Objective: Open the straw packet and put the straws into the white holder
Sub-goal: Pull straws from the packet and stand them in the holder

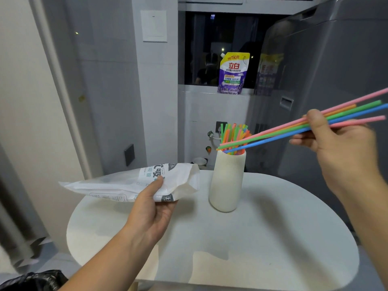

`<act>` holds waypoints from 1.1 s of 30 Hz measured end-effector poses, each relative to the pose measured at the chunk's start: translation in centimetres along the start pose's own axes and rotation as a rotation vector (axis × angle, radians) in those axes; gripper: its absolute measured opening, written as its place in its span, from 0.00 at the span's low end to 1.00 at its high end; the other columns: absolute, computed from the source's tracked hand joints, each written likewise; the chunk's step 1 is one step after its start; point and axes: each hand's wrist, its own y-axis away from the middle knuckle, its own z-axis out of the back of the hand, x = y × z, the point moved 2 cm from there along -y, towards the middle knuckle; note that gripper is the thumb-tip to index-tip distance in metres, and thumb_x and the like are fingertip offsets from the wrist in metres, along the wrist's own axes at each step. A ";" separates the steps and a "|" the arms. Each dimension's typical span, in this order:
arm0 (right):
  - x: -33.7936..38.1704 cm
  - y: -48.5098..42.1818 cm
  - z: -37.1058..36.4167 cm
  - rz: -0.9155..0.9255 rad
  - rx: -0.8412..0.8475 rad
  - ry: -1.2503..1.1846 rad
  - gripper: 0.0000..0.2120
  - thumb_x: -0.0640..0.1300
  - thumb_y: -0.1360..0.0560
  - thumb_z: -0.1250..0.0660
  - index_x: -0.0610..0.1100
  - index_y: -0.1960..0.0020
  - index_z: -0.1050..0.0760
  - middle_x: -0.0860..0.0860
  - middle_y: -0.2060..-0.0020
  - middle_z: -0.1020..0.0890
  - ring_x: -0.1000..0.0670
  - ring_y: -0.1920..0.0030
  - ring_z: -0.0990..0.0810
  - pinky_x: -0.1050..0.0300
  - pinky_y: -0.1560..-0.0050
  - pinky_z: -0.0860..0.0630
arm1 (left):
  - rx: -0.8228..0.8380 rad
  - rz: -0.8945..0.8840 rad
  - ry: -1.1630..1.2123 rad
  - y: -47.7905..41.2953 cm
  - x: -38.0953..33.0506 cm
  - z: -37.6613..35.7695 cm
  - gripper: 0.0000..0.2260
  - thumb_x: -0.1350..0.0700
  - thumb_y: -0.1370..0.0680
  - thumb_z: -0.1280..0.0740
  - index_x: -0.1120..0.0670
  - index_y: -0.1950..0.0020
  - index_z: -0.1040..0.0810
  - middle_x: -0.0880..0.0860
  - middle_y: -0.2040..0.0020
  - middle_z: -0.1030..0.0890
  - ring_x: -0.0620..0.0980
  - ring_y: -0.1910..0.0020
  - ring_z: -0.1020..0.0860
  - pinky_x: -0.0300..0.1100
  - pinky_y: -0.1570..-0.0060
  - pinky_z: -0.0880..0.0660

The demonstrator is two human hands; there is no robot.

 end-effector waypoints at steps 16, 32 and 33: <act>2.2 -0.9 -1.4 0.213 0.022 0.276 0.12 0.54 0.22 0.32 0.45 0.50 0.20 0.53 0.61 0.16 0.59 0.65 0.15 0.65 0.63 0.18 | 0.023 0.001 -0.052 0.0 0.6 0.0 0.08 0.63 0.19 0.34 0.62 0.41 0.20 0.58 0.48 0.12 0.53 0.53 0.12 0.46 0.62 0.15; 4.6 -3.1 -5.3 0.275 0.170 0.493 0.14 0.55 0.22 0.34 0.43 0.49 0.20 0.49 0.58 0.17 0.57 0.63 0.17 0.66 0.64 0.23 | 0.018 0.007 -0.066 0.4 0.2 0.2 0.10 0.62 0.19 0.34 0.62 0.39 0.21 0.58 0.49 0.12 0.52 0.58 0.12 0.43 0.66 0.17; 4.8 -3.2 -5.7 0.280 0.186 0.501 0.15 0.54 0.22 0.34 0.43 0.48 0.20 0.49 0.57 0.17 0.56 0.63 0.17 0.67 0.65 0.24 | 0.019 0.008 -0.072 0.4 0.2 0.2 0.09 0.62 0.19 0.34 0.62 0.40 0.21 0.58 0.50 0.12 0.53 0.57 0.12 0.44 0.65 0.16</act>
